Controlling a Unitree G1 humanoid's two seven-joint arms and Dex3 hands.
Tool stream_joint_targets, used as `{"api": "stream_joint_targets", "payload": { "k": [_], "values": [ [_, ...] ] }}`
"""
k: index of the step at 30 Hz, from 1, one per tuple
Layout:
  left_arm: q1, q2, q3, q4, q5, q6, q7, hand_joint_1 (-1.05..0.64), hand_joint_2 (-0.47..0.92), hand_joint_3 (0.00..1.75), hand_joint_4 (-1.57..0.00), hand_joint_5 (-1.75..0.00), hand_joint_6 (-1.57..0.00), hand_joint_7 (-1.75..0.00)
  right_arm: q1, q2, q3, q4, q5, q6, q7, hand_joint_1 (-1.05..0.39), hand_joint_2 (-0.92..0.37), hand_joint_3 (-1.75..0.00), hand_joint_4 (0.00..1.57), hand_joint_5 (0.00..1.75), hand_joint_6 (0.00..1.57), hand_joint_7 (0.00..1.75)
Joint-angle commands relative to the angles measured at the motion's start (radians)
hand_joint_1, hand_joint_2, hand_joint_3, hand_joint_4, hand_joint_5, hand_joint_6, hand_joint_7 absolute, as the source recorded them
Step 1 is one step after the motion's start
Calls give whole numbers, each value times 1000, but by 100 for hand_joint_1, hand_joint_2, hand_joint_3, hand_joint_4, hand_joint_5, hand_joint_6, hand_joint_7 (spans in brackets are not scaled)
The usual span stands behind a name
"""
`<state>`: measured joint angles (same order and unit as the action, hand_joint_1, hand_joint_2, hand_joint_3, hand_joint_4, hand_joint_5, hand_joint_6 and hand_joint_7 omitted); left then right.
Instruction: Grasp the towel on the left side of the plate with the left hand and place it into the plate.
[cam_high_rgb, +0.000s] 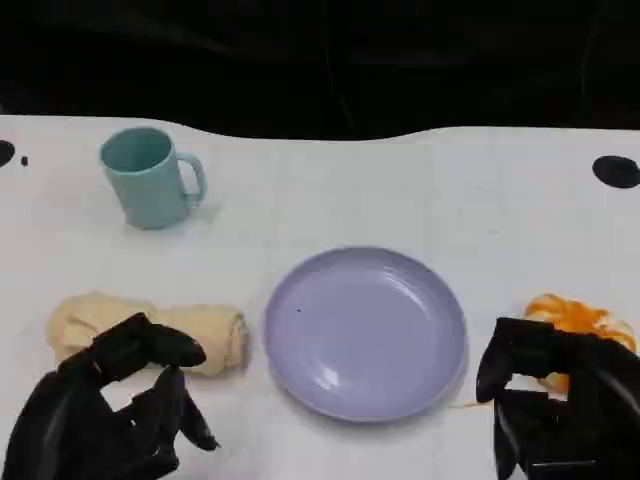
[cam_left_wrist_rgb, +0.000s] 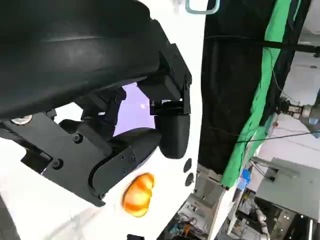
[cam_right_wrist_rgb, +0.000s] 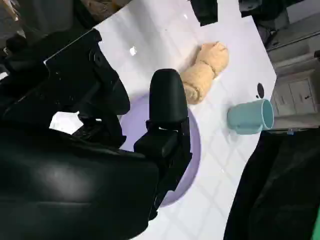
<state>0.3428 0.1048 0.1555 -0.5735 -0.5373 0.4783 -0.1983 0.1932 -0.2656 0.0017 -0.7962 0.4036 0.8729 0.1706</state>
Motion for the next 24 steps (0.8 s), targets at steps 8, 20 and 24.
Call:
{"api": "stream_joint_targets", "payload": {
  "k": [8,20,24],
  "values": [
    [-15,16,-10,19,33,-22,-7,-17,50,115,-84,-164,-78,-142,-11,-1,11,21,-18,-16,-10,11,-51,-144,80,175,65,166],
    [-17,17,-15,31,36,-36,-5,-17,51,113,-81,-166,-78,-144,-14,-1,18,27,-22,-11,-14,10,-51,-144,80,175,64,166],
    [-16,20,-15,30,32,-36,-11,-18,50,114,-81,-166,-77,-144,-11,-2,17,28,-23,-16,-13,10,-51,-143,80,175,65,166]
  ]
}}
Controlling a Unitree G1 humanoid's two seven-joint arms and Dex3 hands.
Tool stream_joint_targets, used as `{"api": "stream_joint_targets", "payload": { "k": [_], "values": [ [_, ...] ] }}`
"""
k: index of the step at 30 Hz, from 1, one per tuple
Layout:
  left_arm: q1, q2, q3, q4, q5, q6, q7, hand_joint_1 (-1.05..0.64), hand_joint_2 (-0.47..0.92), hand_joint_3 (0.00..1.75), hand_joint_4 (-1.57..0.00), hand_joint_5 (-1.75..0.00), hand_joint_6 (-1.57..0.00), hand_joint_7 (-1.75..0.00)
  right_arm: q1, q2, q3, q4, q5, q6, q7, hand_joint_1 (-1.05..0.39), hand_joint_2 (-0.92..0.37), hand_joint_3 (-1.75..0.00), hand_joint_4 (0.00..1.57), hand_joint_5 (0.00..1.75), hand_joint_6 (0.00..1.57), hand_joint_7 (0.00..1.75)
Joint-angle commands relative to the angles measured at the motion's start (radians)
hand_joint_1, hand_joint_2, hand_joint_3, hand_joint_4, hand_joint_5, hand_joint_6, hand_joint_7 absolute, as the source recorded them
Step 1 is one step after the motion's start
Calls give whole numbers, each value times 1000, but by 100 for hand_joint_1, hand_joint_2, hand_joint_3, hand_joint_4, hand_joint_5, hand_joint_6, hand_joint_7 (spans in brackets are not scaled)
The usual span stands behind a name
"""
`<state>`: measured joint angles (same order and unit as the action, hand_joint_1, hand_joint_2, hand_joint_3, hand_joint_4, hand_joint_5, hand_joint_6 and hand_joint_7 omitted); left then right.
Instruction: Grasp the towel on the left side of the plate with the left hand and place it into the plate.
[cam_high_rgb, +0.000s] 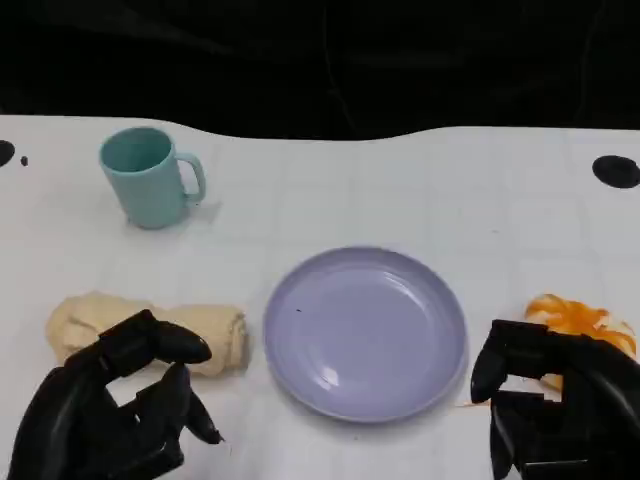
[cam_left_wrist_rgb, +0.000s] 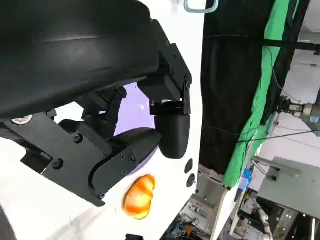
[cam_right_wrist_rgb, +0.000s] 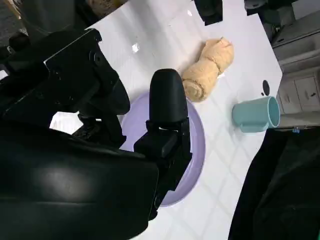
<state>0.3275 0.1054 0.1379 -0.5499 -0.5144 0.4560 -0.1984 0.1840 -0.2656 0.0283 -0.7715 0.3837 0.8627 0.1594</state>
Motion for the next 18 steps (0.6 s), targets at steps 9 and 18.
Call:
{"api": "stream_joint_targets", "payload": {
  "k": [9,18],
  "values": [
    [-10,27,5,24,10,-34,-26,-18,51,111,-82,-166,-79,-144,-2,-11,-10,13,-6,-38,21,11,-51,-143,80,175,64,166],
    [-7,57,24,13,14,-49,-37,-21,53,98,-75,-124,-87,-78,8,-4,4,1,-20,-43,17,11,-50,-143,80,175,64,165]
  ]
}}
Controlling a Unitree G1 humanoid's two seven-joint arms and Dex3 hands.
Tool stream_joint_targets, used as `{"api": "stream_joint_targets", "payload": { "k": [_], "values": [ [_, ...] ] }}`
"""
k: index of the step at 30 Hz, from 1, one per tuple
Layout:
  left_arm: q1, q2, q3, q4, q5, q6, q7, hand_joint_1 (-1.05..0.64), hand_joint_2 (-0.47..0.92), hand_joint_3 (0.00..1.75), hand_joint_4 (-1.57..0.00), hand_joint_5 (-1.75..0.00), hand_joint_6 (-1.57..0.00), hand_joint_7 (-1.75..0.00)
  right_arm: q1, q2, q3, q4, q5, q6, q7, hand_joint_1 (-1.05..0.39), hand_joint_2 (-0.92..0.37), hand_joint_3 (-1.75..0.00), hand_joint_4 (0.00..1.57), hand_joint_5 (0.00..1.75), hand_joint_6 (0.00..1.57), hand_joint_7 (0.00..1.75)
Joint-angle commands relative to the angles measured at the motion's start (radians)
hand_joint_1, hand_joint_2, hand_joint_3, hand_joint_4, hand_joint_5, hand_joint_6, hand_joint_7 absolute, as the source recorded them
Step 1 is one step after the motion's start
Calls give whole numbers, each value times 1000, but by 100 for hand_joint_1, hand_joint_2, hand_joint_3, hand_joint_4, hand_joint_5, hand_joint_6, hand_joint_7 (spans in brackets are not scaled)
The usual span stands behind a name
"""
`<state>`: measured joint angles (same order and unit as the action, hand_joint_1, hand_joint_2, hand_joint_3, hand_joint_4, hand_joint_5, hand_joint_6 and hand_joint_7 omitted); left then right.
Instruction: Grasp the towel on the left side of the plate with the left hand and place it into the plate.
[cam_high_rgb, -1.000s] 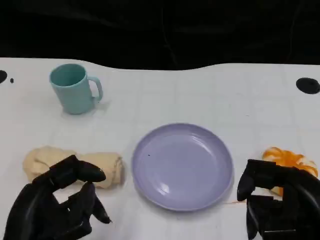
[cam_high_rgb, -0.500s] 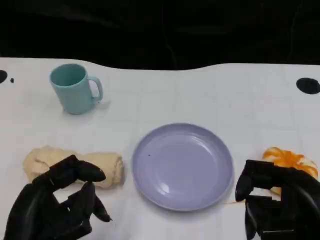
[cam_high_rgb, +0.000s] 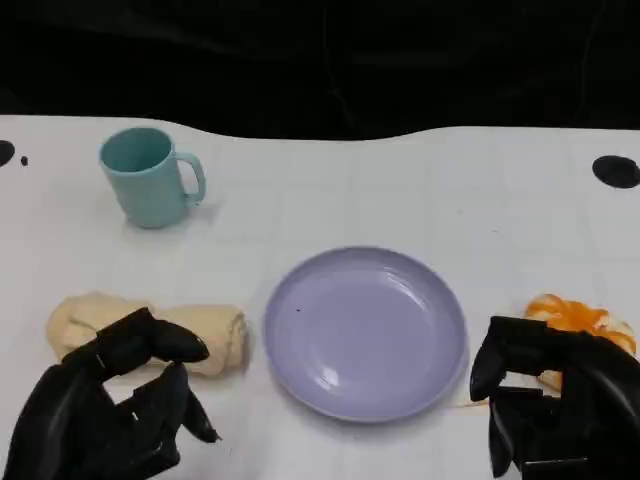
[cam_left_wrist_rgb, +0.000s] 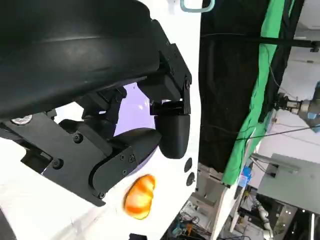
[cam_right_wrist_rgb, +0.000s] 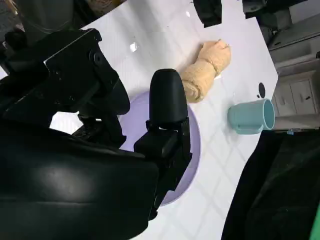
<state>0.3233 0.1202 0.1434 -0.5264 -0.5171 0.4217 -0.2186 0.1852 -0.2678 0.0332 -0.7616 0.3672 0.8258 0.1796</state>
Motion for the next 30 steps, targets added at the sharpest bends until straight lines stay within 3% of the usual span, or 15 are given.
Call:
{"api": "stream_joint_targets", "payload": {
  "k": [1,2,3,5,8,18,24,30],
  "values": [
    [-1,62,20,-14,30,-27,-33,-22,58,88,-74,-113,-88,-64,9,1,0,-13,-2,-6,-5,11,-50,-144,80,175,65,166],
    [1,75,21,-16,38,-35,-44,-24,66,72,-72,-98,-89,-42,10,2,0,-15,-1,-5,-6,11,-50,-144,80,175,65,166],
    [3,97,21,-21,53,-46,-58,-24,70,65,-72,-93,-90,-32,12,4,2,-19,-2,-5,-8,11,-50,-144,80,175,65,166],
    [6,129,26,-24,75,-69,-85,-30,86,31,-65,-64,-80,-9,12,5,7,-30,-3,4,-15,11,-50,-144,80,175,65,166],
    [5,172,18,-24,163,-136,-96,-36,91,17,-59,-50,-67,-1,9,1,13,-40,-4,12,-19,11,-51,-144,81,175,65,166],
    [-84,366,-53,-99,625,-178,-59,-52,92,7,-46,-30,-42,0,-10,-2,5,-34,6,36,-17,10,-48,-144,81,175,65,166],
    [-223,524,-194,-49,1014,-145,-110,-64,92,7,-33,-19,-30,0,-8,-12,-2,-32,5,32,-4,10,-48,-144,81,175,65,165],
    [-374,531,-352,66,1307,-97,-183,-66,92,3,-29,-14,-24,0,-3,-18,-3,-28,-3,24,6,9,-47,-144,81,175,66,164]
  ]
}}
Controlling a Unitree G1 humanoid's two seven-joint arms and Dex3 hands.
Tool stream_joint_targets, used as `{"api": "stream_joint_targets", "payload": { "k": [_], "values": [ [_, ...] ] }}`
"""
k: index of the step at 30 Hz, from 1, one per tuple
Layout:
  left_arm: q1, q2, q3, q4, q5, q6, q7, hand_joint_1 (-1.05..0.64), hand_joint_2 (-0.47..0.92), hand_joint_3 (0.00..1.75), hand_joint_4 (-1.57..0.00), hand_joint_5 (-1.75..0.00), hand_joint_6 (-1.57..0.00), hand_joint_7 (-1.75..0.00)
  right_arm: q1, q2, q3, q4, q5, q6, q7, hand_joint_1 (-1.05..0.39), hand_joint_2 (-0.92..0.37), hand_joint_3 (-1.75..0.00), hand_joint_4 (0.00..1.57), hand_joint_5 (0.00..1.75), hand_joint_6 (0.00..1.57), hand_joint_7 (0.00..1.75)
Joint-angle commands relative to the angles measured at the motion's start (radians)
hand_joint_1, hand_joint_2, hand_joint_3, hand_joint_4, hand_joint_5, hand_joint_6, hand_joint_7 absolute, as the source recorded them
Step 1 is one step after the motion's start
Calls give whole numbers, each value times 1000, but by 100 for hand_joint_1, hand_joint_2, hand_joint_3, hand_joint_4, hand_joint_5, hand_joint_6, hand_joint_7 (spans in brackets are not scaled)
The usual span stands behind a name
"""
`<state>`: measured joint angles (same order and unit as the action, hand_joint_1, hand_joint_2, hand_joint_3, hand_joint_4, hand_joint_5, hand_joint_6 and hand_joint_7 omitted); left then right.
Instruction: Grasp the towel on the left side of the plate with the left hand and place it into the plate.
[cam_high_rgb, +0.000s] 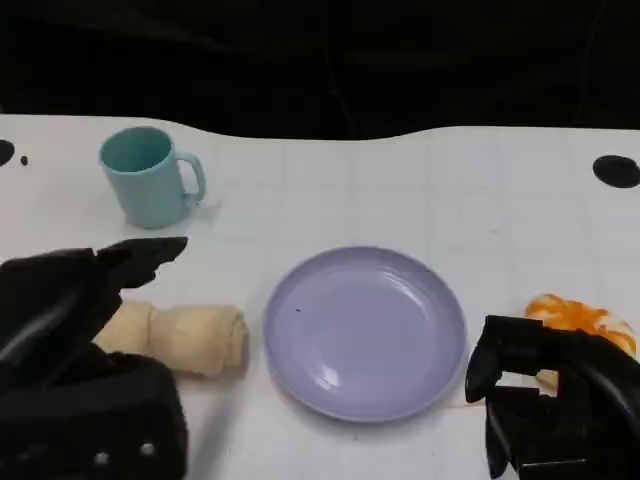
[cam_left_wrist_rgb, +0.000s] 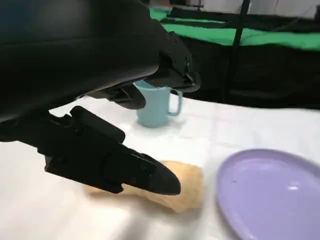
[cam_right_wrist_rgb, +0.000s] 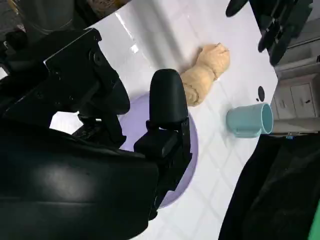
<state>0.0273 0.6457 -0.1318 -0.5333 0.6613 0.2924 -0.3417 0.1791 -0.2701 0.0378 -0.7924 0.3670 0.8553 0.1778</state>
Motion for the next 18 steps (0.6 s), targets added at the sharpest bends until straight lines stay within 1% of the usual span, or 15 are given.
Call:
{"api": "stream_joint_targets", "payload": {
  "k": [1,4,9,14,18],
  "values": [
    [-102,1,-97,97,157,40,-79,-65,92,3,-28,-13,-24,0,4,-16,-8,4,-3,-8,9,9,-47,-144,81,175,66,164],
    [-159,-21,-138,171,209,49,-111,-65,92,3,-27,-11,-22,0,5,-17,-9,8,-3,-14,14,9,-48,-144,81,175,66,164],
    [-238,-62,-190,340,233,24,-99,-62,90,1,-29,-9,-23,0,9,-11,-15,7,4,-13,19,9,-48,-145,81,175,66,164],
    [-300,-95,-227,497,234,-8,-90,-63,91,0,-32,-8,-24,-1,10,-14,-12,6,0,-16,21,8,-48,-144,81,175,66,163],
    [-355,-138,-268,668,226,-25,-80,-62,90,0,-35,-8,-26,-1,7,-16,-5,2,-7,-6,14,8,-48,-144,81,175,66,164]
  ]
}}
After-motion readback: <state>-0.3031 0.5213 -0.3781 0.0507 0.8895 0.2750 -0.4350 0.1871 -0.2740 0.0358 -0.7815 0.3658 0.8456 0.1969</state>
